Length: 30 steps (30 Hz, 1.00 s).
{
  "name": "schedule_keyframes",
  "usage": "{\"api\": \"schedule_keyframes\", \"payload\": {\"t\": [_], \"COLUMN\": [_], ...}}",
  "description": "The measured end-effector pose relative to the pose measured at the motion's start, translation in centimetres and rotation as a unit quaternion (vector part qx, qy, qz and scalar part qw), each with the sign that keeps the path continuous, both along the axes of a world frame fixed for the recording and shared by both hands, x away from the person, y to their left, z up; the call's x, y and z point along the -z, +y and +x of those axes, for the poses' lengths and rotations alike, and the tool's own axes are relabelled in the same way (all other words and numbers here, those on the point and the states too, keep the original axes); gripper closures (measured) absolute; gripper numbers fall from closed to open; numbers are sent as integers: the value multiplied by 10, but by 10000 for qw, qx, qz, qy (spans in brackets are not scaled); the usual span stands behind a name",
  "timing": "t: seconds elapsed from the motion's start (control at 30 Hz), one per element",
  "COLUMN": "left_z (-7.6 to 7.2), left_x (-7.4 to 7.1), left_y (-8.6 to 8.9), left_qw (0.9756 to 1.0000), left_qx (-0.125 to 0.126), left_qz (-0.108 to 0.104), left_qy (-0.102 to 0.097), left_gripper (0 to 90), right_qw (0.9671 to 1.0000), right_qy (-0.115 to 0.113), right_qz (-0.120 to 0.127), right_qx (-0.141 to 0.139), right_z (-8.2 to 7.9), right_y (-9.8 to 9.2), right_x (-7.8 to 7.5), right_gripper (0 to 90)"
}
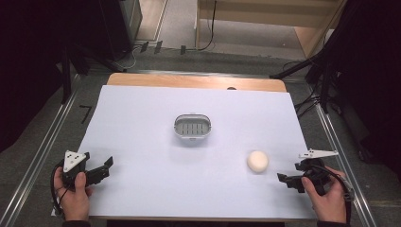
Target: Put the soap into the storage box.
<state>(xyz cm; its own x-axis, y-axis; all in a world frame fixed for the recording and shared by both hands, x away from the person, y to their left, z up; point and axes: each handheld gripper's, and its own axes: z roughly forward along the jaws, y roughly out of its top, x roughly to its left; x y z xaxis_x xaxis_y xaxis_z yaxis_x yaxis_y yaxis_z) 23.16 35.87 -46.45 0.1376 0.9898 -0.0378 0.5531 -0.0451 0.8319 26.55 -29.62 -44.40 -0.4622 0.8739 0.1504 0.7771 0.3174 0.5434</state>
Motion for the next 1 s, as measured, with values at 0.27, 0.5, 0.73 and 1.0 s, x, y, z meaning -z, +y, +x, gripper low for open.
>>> {"api": "schedule_keyframes", "payload": {"t": [0.27, 0.5, 0.73, 1.0], "left_z": [0, 0, 0, 0], "left_x": [0, 0, 0, 0], "left_y": [-1, -2, -2, -2], "left_qw": [10000, 10000, 10000, 10000], "left_qx": [-12, -15, -3, 3], "left_qz": [34, 65, 71, 82], "left_qy": [-11, -22, -15, -14], "left_gripper": [139, 139, 139, 139], "right_qw": [9989, 9976, 9959, 9944], "right_qy": [338, 522, 721, 802], "right_qz": [-276, -362, -414, -411], "right_qx": [-181, -260, -356, -544], "right_z": [7, 19, 30, 41], "right_y": [10, 20, 32, 49], "right_x": [2, -3, -6, -7], "right_gripper": [143, 143, 139, 139]}}
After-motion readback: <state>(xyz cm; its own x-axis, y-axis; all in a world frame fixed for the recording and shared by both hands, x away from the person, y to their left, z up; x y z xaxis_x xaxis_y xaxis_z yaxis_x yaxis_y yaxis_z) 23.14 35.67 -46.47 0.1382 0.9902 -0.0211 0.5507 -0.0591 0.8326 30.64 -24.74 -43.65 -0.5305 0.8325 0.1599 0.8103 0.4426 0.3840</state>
